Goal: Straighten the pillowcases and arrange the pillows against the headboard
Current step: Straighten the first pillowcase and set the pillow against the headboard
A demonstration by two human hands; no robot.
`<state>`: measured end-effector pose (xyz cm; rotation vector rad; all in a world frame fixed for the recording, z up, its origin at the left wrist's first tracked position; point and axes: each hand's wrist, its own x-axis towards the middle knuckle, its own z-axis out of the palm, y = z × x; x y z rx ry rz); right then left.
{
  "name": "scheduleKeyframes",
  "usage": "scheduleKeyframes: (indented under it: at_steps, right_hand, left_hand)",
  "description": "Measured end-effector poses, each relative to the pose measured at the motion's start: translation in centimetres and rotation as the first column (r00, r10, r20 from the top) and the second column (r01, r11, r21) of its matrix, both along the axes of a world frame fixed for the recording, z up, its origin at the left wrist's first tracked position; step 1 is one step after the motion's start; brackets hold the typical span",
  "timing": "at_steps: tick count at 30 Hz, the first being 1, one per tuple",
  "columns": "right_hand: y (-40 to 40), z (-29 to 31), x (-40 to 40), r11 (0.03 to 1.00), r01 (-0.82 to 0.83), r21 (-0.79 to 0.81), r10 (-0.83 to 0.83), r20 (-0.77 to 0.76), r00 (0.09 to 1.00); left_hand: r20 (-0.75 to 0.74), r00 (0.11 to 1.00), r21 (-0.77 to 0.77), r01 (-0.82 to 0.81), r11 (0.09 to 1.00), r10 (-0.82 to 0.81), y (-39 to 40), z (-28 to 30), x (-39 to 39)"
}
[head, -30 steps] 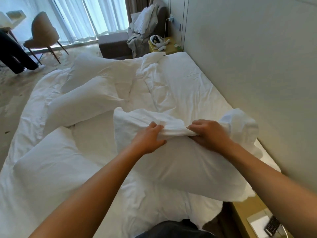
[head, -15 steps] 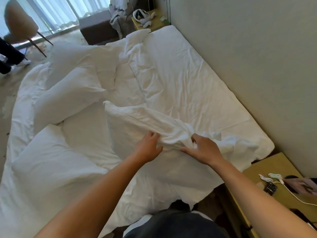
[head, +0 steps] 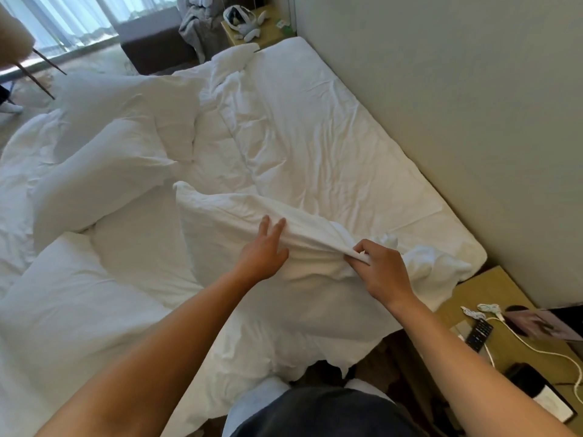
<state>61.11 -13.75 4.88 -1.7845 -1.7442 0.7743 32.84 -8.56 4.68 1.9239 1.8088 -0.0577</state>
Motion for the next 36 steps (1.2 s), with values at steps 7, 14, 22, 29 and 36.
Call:
scheduleKeyframes:
  at_steps: [7, 14, 22, 29, 36]
  right_hand:
    - [-2.4, 2.7, -0.6, 0.999, 0.018, 0.036, -0.024, 0.193, 0.981]
    - [-3.6, 3.8, -3.2, 0.976, 0.154, 0.154, -0.205, 0.42, 0.884]
    - [-5.4, 4.1, -6.4, 0.898, 0.355, 0.258, -0.437, 0.44, 0.785]
    - [-6.4, 5.4, -7.3, 0.899, 0.379, 0.219, -0.436, 0.381, 0.815]
    - [-6.4, 6.2, -8.6, 0.931, 0.365, -0.007, -0.354, 0.233, 0.906]
  left_hand:
    - [0.044, 0.994, 0.087, 0.096, 0.992, -0.1, 2.3, 1.5, -2.8]
    - [0.008, 0.973, 0.185, 0.226, 0.956, -0.231, 2.1, 2.0, -5.7]
    - [0.111, 0.968, 0.275, 0.189, 0.943, -0.227, 0.7, 2.1, -8.3]
    - [0.1, 0.974, 0.277, 0.169, 0.946, -0.203, 1.1, 3.3, -9.5]
    - [0.177, 0.967, 0.318, 0.121, 0.94, -0.184, 0.6, 3.7, -11.1]
